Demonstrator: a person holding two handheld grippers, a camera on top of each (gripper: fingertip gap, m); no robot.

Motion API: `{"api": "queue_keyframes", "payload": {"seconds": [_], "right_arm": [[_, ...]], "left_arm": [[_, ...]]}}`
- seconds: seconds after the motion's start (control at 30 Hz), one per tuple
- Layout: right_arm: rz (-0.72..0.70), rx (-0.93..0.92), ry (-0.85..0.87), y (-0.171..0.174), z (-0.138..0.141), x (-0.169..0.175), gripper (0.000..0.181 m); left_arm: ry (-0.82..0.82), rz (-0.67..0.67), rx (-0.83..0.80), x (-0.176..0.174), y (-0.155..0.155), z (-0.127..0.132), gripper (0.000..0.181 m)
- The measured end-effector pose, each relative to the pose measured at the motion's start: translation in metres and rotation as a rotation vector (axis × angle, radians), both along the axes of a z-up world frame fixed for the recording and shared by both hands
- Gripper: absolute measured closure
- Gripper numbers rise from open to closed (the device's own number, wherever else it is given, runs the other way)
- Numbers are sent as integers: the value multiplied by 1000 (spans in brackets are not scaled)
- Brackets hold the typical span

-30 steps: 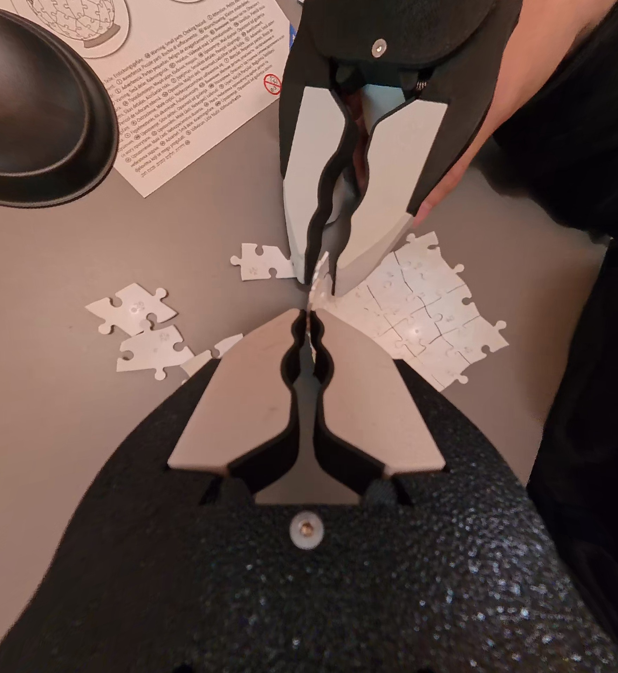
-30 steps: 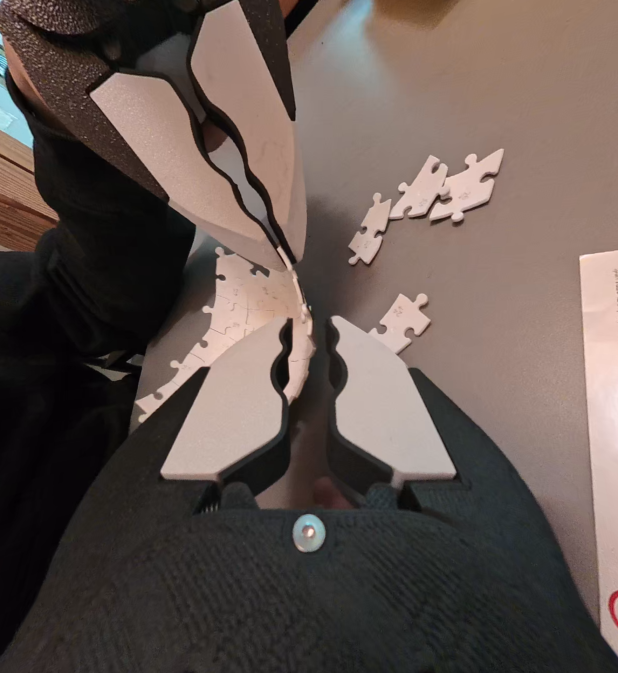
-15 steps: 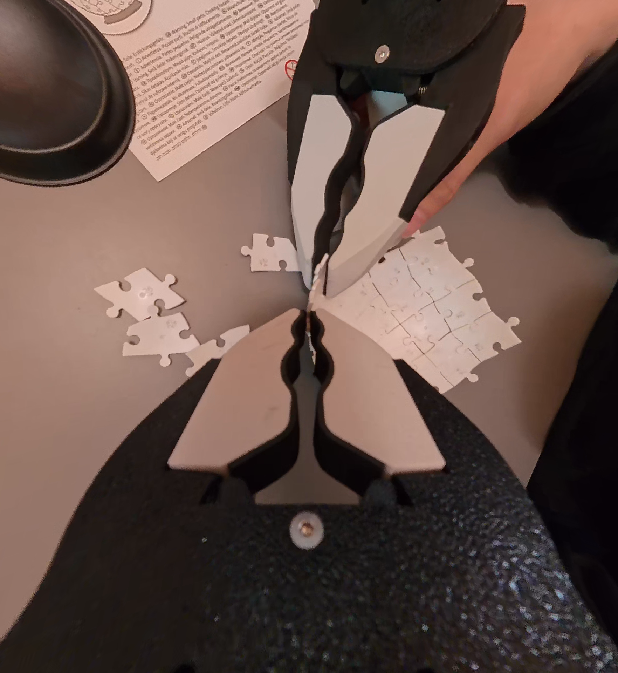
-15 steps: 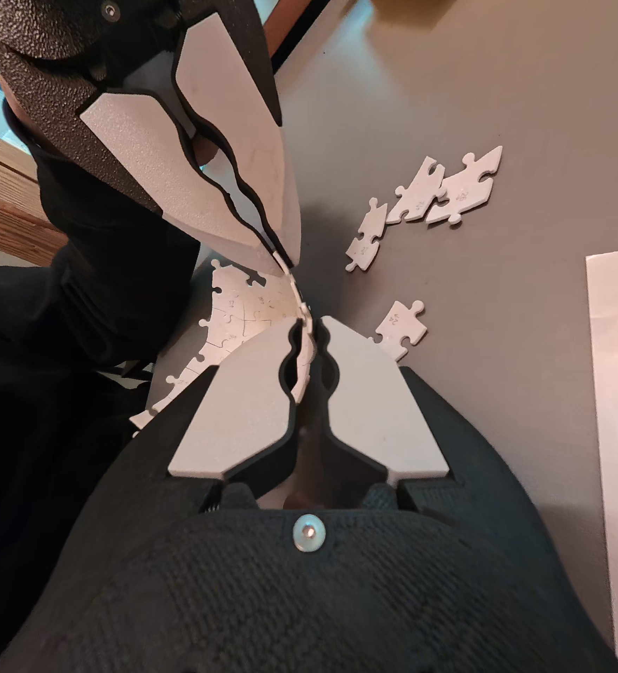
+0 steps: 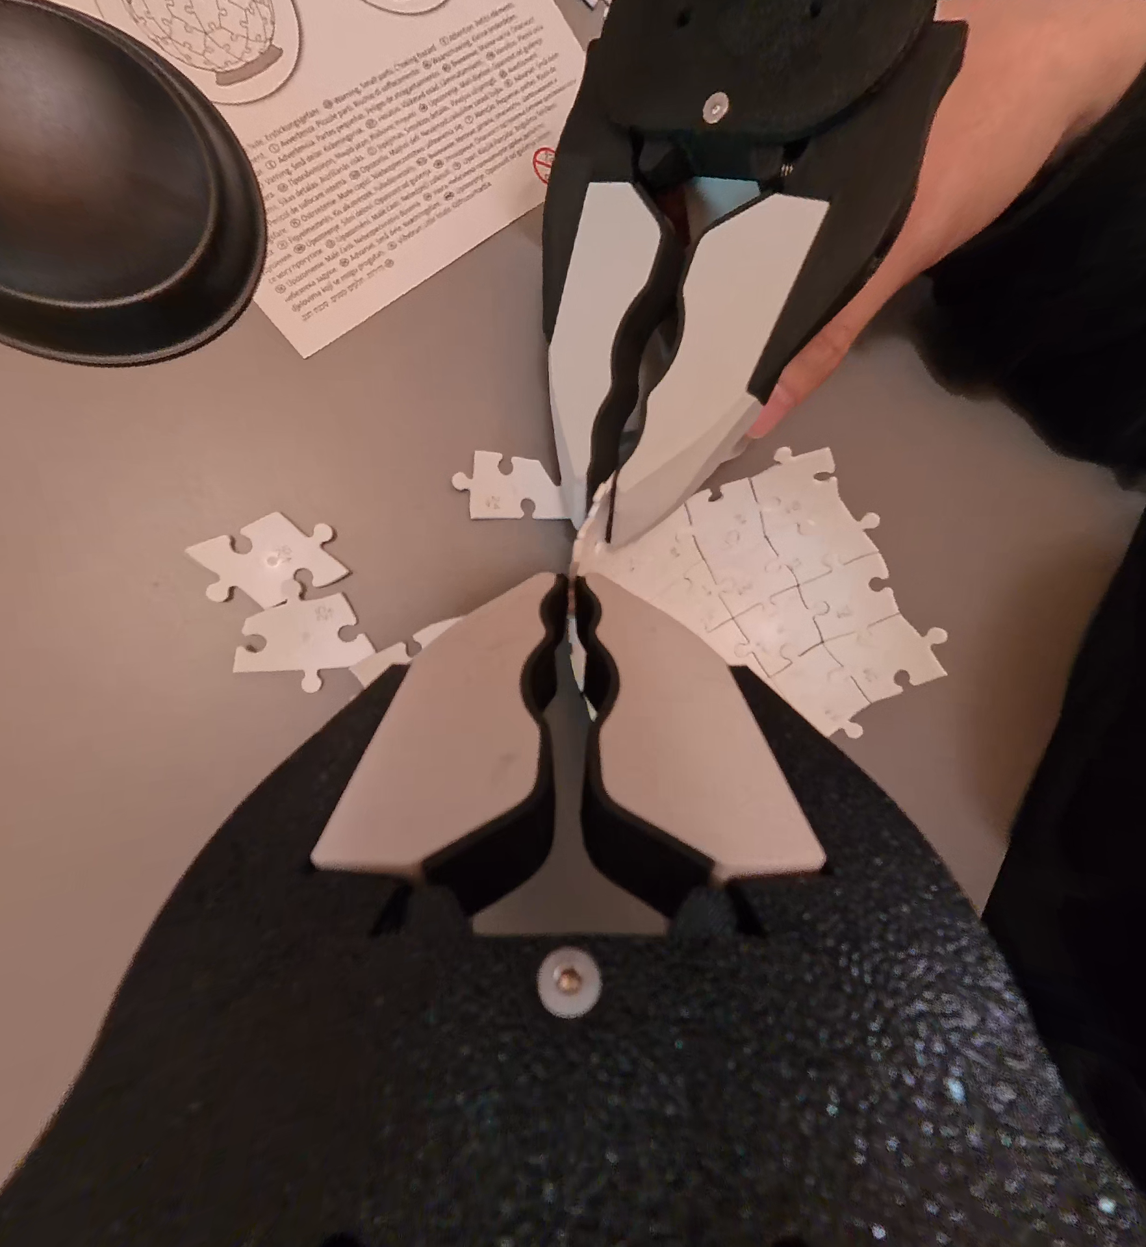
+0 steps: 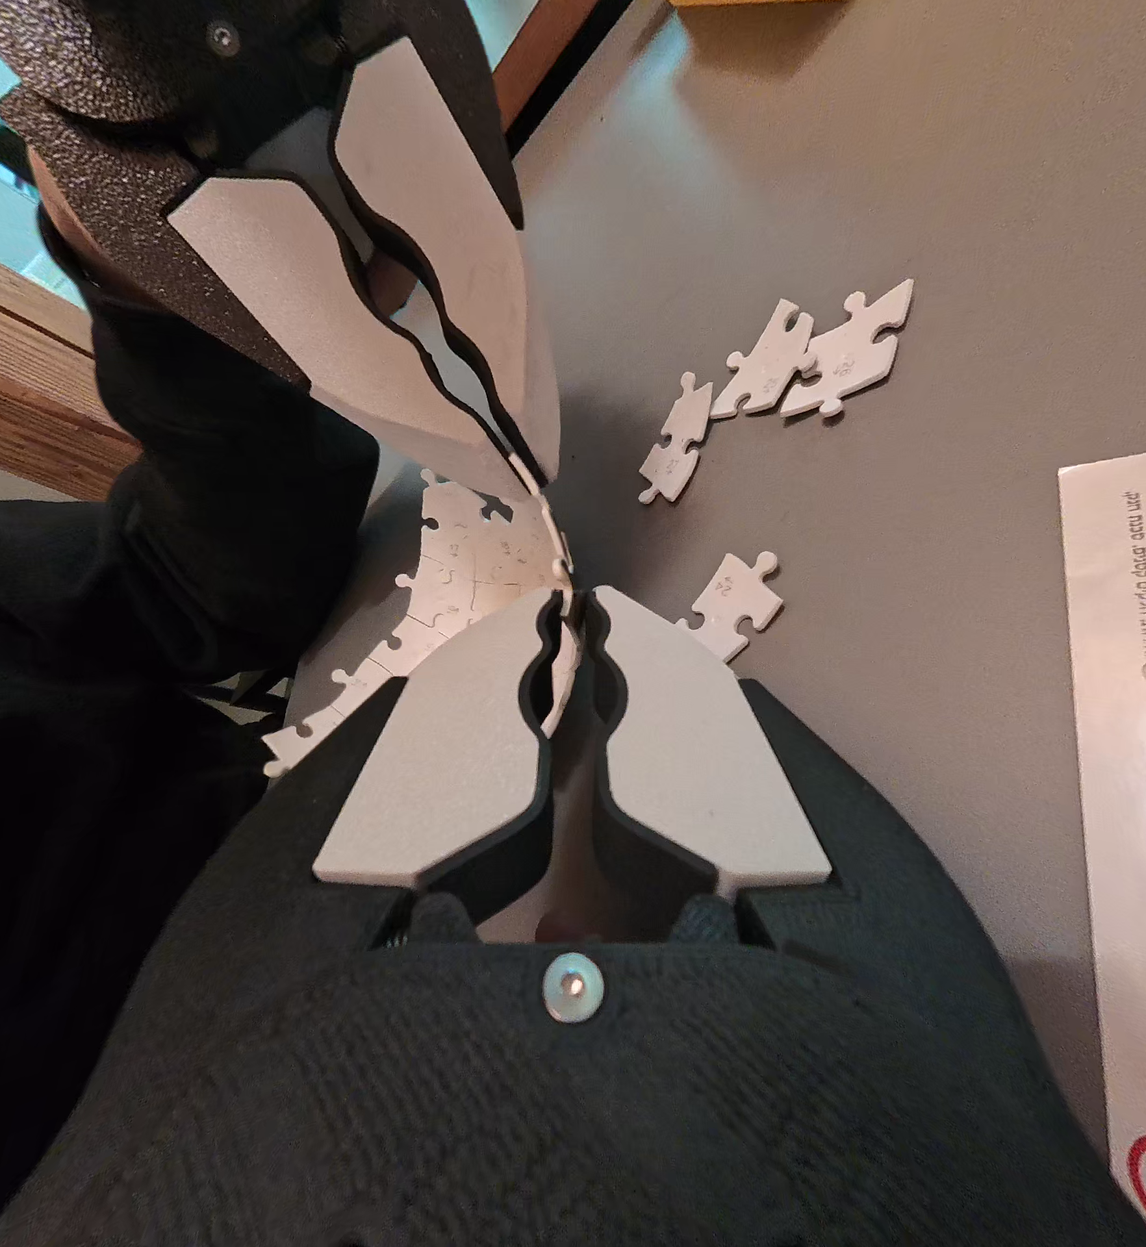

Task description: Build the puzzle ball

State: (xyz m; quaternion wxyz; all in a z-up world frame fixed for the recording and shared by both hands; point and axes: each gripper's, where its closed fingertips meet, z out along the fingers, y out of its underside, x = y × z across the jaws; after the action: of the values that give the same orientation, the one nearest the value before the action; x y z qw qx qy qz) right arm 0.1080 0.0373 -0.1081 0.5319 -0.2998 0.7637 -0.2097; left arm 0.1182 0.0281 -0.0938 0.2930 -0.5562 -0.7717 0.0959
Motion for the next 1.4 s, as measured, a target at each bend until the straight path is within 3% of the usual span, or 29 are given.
{"api": "queue_keyframes", "payload": {"seconds": [0.33, 0.53, 0.83, 1.4], "right_arm": [[-4, 14, 2, 0, -1, 0, 174], [-18, -11, 0, -3, 0, 1, 161], [-14, -16, 43, -3, -5, 4, 176], [18, -52, 82, 0, -8, 6, 178]], "left_arm": [[8, -22, -11, -1, -1, -4, 180], [8, -11, -13, -2, -3, -5, 180], [12, -14, -14, -2, -3, -4, 180], [13, -29, 7, 0, 0, -4, 179]]}}
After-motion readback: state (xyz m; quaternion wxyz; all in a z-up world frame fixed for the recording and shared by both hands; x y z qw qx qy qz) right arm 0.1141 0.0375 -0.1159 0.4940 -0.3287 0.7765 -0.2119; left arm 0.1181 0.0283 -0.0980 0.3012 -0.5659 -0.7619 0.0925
